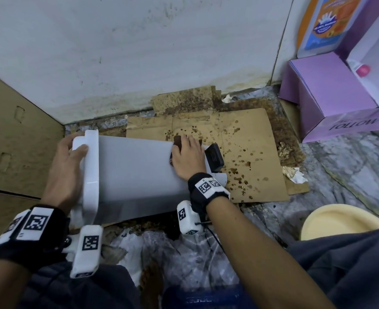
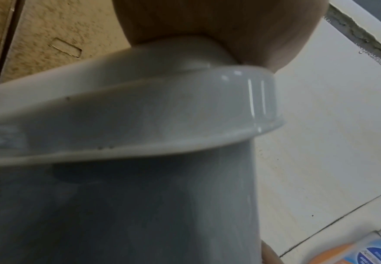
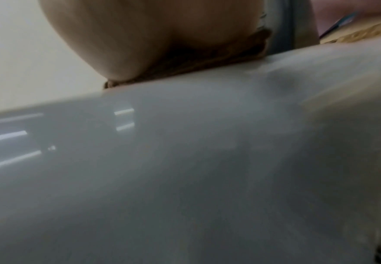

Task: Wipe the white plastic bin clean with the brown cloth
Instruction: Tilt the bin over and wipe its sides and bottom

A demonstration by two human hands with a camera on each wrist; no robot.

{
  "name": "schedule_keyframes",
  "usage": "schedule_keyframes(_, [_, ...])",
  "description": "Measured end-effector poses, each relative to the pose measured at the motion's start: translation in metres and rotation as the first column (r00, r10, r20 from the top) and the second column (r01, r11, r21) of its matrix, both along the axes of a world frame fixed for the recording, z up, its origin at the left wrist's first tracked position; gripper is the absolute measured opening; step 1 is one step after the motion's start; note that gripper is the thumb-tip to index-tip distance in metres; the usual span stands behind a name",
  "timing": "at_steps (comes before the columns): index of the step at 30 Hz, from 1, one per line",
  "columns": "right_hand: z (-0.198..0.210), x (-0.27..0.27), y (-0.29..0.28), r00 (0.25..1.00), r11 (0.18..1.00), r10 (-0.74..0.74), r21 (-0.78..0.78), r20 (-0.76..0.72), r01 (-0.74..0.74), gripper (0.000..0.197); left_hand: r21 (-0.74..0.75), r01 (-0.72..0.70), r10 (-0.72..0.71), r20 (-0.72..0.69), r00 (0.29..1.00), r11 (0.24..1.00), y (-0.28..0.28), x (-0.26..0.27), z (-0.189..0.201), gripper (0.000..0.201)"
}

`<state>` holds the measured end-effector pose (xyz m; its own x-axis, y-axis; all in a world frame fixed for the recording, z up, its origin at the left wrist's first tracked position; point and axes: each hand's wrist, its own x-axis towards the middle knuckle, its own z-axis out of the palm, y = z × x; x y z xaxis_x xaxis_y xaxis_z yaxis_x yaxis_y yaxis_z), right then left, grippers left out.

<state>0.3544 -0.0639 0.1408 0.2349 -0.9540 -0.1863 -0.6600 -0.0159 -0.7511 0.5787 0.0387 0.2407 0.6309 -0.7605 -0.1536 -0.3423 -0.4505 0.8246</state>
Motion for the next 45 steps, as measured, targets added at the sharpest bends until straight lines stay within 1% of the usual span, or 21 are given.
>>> schedule_keyframes(5, [-0.005,-0.008,0.017,0.996,0.997,-0.055,-0.043,0.066,0.058,0.054,0.026,-0.026,0.026,0.009,1.000,0.999,-0.004,0.019,-0.013,0.050])
schedule_keyframes(8, [-0.007,-0.017,0.037,0.991,0.997,-0.044,-0.059,0.123,0.051,0.053,0.063,-0.011,0.009,0.040,0.999,0.998,-0.005,0.037,-0.021,0.047])
schedule_keyframes(10, [-0.011,-0.023,0.051,0.985,0.994,-0.050,-0.084,0.165,0.065,0.050,0.073,-0.031,0.026,0.062,0.998,0.997,-0.006,0.041,-0.023,0.045])
schedule_keyframes(17, [-0.025,-0.042,0.084,0.953,0.985,-0.078,-0.123,0.291,0.118,0.047,0.055,-0.043,0.041,0.032,0.999,0.998,-0.008,0.032,-0.019,0.050])
schedule_keyframes(20, [-0.024,-0.056,0.094,0.939,0.983,-0.062,-0.140,0.338,0.116,0.048,0.065,-0.008,0.006,0.033,0.999,0.998,-0.010,0.036,-0.020,0.048])
schedule_keyframes(21, [-0.023,-0.062,0.097,0.923,0.983,-0.081,-0.125,0.376,0.137,0.046,0.064,-0.022,0.020,0.045,0.999,0.998,-0.011,0.036,-0.019,0.048])
schedule_keyframes(22, [-0.022,-0.069,0.101,0.883,0.979,-0.150,-0.061,0.444,0.197,0.045,0.056,-0.029,0.027,0.042,0.999,0.998,-0.012,0.037,-0.019,0.048])
schedule_keyframes(23, [-0.019,-0.076,0.104,0.814,0.958,-0.265,0.047,0.517,0.283,0.044,0.056,-0.044,0.042,0.037,0.998,0.997,-0.013,0.038,-0.019,0.049])
schedule_keyframes(24, [-0.017,-0.083,0.105,0.721,0.913,-0.396,0.161,0.569,0.375,0.043,0.054,-0.039,0.038,0.031,0.999,0.998,-0.014,0.037,-0.019,0.049])
schedule_keyframes(25, [-0.019,-0.090,0.105,0.630,0.845,-0.519,0.236,0.577,0.480,0.042,0.060,-0.042,0.040,0.030,0.999,0.997,-0.015,0.036,-0.018,0.048])
schedule_keyframes(26, [-0.023,-0.096,0.103,0.590,0.785,-0.595,0.240,0.545,0.571,0.042,0.058,-0.034,0.033,0.023,0.999,0.998,-0.015,0.039,-0.020,0.048])
schedule_keyframes(27, [-0.028,-0.101,0.100,0.601,0.760,-0.621,0.200,0.504,0.619,0.042,0.055,-0.042,0.041,0.024,0.999,0.998,-0.015,0.042,-0.020,0.048])
schedule_keyframes(28, [-0.034,-0.101,0.097,0.641,0.768,-0.612,0.154,0.463,0.622,0.043,0.056,-0.048,0.046,0.026,0.999,0.997,-0.015,0.042,-0.020,0.047])
schedule_keyframes(29, [-0.038,-0.099,0.093,0.694,0.800,-0.575,0.121,0.433,0.587,0.043,0.069,-0.064,0.062,0.035,0.997,0.996,-0.015,0.047,-0.022,0.046])
schedule_keyframes(32, [-0.043,-0.074,0.097,0.850,0.912,-0.401,0.055,0.341,0.407,0.049,0.059,-0.055,0.052,0.044,0.998,0.997,-0.017,0.053,-0.026,0.047])
schedule_keyframes(33, [-0.043,-0.066,0.101,0.888,0.931,-0.356,0.025,0.291,0.365,0.050,0.053,-0.056,0.053,0.045,0.998,0.997,-0.017,0.051,-0.025,0.047])
schedule_keyframes(34, [-0.043,-0.061,0.104,0.906,0.937,-0.338,-0.002,0.255,0.350,0.053,0.051,-0.048,0.046,0.046,0.998,0.998,-0.018,0.047,-0.022,0.046])
schedule_keyframes(36, [-0.047,-0.060,0.105,0.907,0.932,-0.352,-0.004,0.233,0.362,0.058,0.060,-0.040,0.038,0.029,0.999,0.997,-0.019,0.038,-0.018,0.048])
schedule_keyframes(38, [-0.052,-0.066,0.098,0.892,0.916,-0.398,0.043,0.214,0.398,0.061,0.056,-0.020,0.019,0.020,1.000,0.998,-0.021,0.034,-0.017,0.051])
schedule_keyframes(41, [-0.049,-0.072,0.087,0.867,0.887,-0.461,0.096,0.187,0.451,0.060,0.044,0.014,-0.015,0.029,0.999,0.999,-0.027,0.028,-0.014,0.055])
schedule_keyframes(45, [-0.039,-0.067,0.084,0.828,0.853,-0.522,0.137,0.205,0.503,0.057,0.004,0.017,-0.017,0.069,0.997,1.000,-0.032,-0.001,-0.002,0.055])
